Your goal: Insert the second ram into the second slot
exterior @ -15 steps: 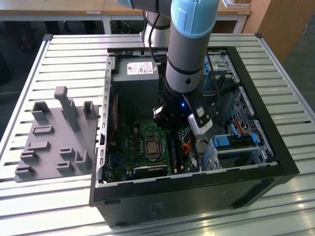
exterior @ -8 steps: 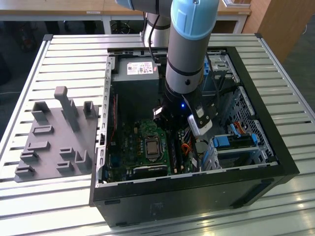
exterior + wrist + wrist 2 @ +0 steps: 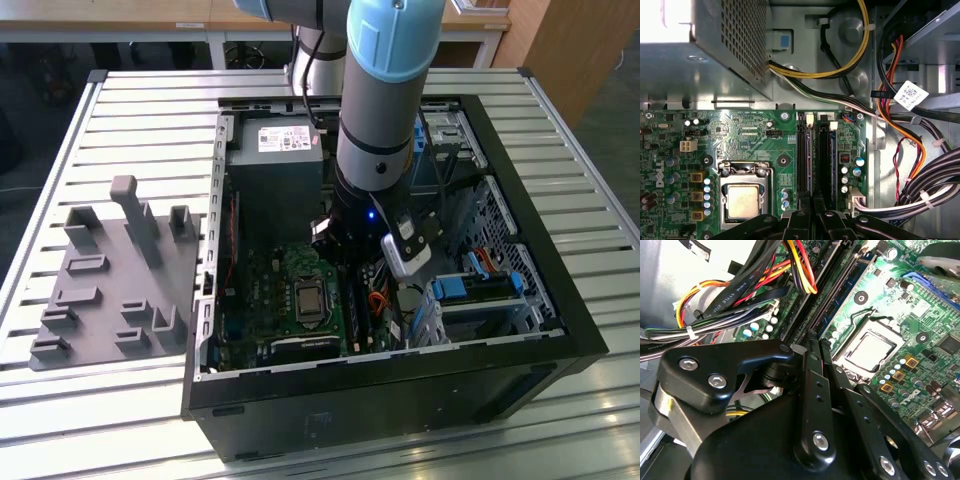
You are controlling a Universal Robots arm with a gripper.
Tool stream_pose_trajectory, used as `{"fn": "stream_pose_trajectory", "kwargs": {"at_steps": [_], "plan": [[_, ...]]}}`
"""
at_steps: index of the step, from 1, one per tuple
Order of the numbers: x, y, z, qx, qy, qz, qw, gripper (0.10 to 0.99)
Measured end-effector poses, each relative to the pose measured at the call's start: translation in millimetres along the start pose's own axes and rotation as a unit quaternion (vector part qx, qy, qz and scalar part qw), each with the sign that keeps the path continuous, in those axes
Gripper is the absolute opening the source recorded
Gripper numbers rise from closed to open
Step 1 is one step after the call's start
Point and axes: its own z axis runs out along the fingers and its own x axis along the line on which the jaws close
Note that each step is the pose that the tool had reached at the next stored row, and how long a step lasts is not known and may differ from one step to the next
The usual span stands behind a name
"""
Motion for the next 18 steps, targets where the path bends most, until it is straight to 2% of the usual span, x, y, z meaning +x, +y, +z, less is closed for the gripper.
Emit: {"fn": "stream_pose_trajectory", "kwargs": {"at_steps": [18], "plan": [[-0.1,0.0,1.8,-0.0001,0.0000,0.003,1.0000,0.137]]}}
